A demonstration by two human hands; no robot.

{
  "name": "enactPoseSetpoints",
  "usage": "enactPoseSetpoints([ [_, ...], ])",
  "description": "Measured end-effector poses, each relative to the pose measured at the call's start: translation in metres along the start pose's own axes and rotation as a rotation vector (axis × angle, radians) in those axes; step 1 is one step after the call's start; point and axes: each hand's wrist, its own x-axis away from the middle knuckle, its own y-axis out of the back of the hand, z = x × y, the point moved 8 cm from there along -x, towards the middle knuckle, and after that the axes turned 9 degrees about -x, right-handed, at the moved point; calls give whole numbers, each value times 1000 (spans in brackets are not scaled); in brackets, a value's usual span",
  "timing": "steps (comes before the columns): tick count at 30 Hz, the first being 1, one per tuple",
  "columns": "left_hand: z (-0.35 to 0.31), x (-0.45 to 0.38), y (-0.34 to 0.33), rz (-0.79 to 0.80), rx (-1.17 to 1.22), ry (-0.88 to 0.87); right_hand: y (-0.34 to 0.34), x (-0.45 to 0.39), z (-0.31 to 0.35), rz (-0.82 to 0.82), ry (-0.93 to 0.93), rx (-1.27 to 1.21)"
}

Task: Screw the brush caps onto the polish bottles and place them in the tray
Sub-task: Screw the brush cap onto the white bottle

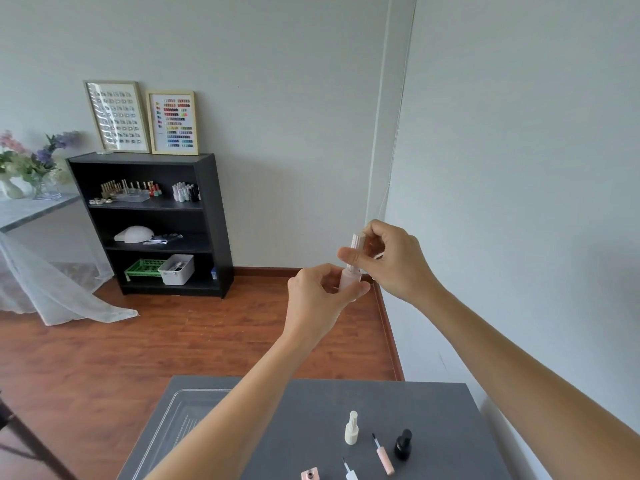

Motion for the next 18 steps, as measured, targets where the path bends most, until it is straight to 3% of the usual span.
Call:
enactPoseSetpoints([
  [6, 1, 2, 0, 7, 22, 26, -14, 2, -1, 323, -90, -399],
  [9, -1, 3, 1, 1, 10, 21, -3, -3, 0, 190, -72, -337],
  [13, -5, 4, -1, 3, 2, 3, 6, -6, 3, -4, -14, -31],
  [15, -6, 4, -2, 8, 6, -5, 1, -4, 2, 26, -25, 4],
  [18, -6, 5, -2, 13, 2, 4, -10, 0, -5, 231, -106, -276],
])
